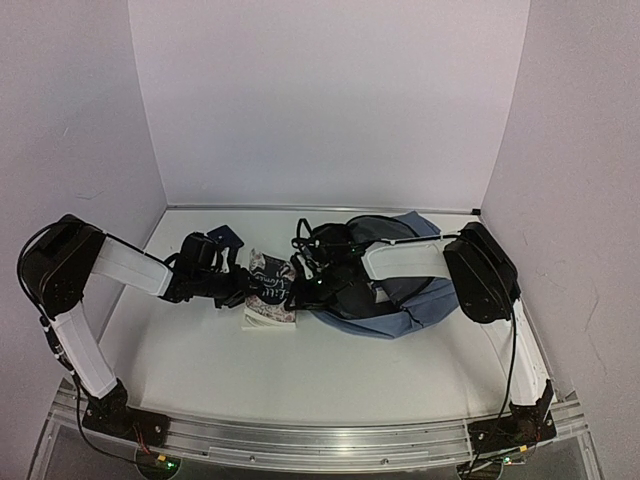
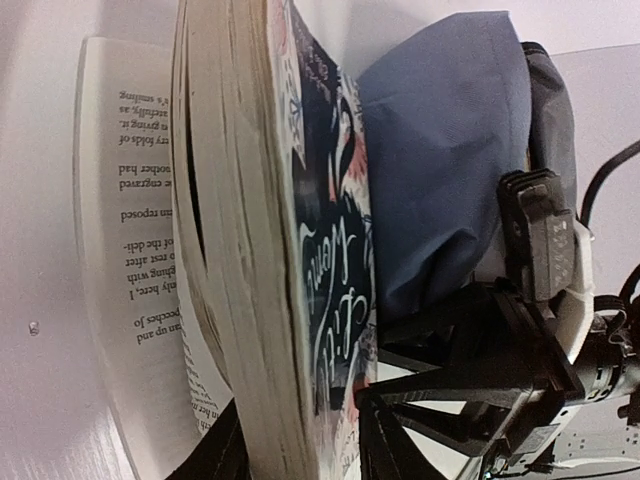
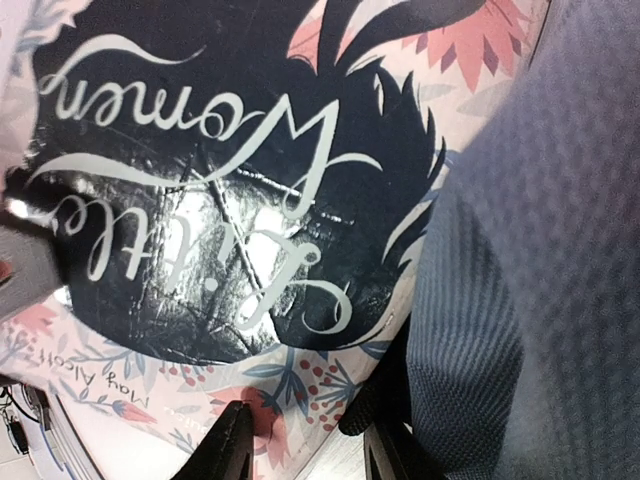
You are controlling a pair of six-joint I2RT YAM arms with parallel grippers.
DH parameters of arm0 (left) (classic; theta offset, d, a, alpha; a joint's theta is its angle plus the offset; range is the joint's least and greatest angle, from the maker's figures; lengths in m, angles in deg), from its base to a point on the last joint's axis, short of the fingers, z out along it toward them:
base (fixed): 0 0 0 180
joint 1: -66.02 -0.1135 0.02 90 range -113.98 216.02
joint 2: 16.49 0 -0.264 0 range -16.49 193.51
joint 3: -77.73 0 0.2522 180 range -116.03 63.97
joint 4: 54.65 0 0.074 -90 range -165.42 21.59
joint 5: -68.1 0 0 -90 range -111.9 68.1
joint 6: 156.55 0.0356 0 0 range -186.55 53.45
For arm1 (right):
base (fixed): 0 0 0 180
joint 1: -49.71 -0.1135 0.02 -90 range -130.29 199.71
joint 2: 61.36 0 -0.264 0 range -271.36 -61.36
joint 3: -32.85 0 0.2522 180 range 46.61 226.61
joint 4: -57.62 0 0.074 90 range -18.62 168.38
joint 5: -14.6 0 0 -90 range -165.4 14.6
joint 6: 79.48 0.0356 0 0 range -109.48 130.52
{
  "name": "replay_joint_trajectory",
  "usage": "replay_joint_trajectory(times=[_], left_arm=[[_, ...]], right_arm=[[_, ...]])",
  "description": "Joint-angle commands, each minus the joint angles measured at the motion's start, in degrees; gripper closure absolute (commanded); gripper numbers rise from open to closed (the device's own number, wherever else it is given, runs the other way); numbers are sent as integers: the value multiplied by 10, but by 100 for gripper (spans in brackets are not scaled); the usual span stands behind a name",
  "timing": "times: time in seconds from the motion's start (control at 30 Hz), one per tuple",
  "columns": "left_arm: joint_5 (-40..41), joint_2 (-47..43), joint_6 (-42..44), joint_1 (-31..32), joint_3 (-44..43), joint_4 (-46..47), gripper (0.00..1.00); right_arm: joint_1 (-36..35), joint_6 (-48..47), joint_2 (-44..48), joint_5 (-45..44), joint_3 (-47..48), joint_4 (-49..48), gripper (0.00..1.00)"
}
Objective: Pack the student bag
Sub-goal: Pick up the book from the center of the board.
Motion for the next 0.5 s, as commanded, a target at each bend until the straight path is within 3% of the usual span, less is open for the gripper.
replay_joint_trajectory(times=[0.0,0.07,0.2,0.3,0.47], left_arm=[[-14,7,-13,15,-24,-21,65],[0,-2,-8,15,-26,-40,68],[20,-38,4,13,-21,-68,84],[30,-77,25,11,-21,-90,97],[22,-144,45,-12,-18,-119,100]], right_arm=[[-8,-11,-1,-2,-8,-34,62],[-9,-12,2,-2,-8,-34,62],[-8,-20,16,1,-7,-33,60],[-8,-34,42,10,-6,-32,47],[-5,-57,112,64,-2,-27,17]])
